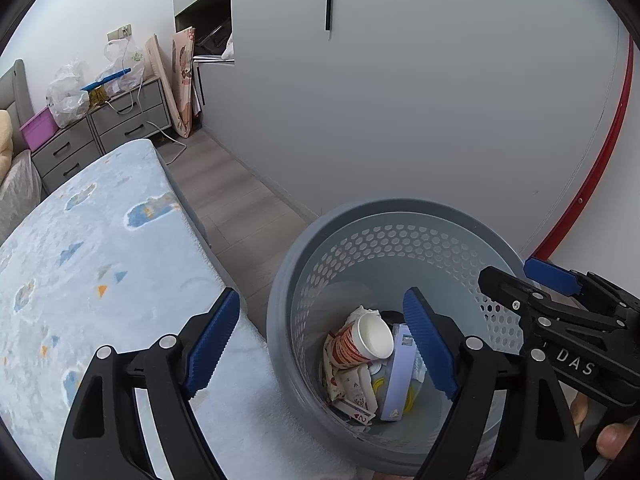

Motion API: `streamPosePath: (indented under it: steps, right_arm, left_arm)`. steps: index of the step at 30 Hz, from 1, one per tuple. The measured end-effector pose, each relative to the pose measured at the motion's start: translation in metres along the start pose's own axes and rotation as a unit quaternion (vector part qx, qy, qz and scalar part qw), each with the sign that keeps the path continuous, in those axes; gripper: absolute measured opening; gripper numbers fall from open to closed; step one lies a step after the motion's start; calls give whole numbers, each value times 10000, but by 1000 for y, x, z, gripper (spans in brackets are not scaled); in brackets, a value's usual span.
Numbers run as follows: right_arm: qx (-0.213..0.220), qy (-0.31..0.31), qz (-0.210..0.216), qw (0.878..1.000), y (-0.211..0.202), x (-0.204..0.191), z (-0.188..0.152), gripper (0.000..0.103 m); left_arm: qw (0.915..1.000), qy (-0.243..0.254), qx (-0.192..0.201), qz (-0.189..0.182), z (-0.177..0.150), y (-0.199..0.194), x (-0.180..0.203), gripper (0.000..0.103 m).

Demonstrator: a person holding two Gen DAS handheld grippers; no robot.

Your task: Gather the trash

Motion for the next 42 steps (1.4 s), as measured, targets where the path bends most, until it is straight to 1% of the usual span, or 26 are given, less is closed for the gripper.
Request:
streamPosePath:
  steps: [6,9,17,28,42]
  right_arm:
    - [2,0,-2,10000,0,0,0,68]
    - [3,-3,-2,10000,0,0,0,68]
    - [-1,-1,5,10000,0,-2,0,68]
    - [4,-14,19,10000,0,-4,1,68]
    - [9,-32,18,10000,1,-8,0,68]
  left_arm:
    - [10000,13,12,21,1,0,0,81]
    - [9999,41,58,101,2,-2,1,81]
    - [10000,56,39,47,1,-2,2,81]
    - [9998,88,97,142,0,-3,2,81]
    - [9999,94,64,118,1,-2,3,81]
Point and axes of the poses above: each gripper's, at about its wrist camera, not at the fingertips, and y roughly the way its jaws point, x to its right, z to its top, the point moved 3 cm from there along y, roughly the way its jaws point, and after that the axes turned 2 degrees about y, right-handed, at the moved point
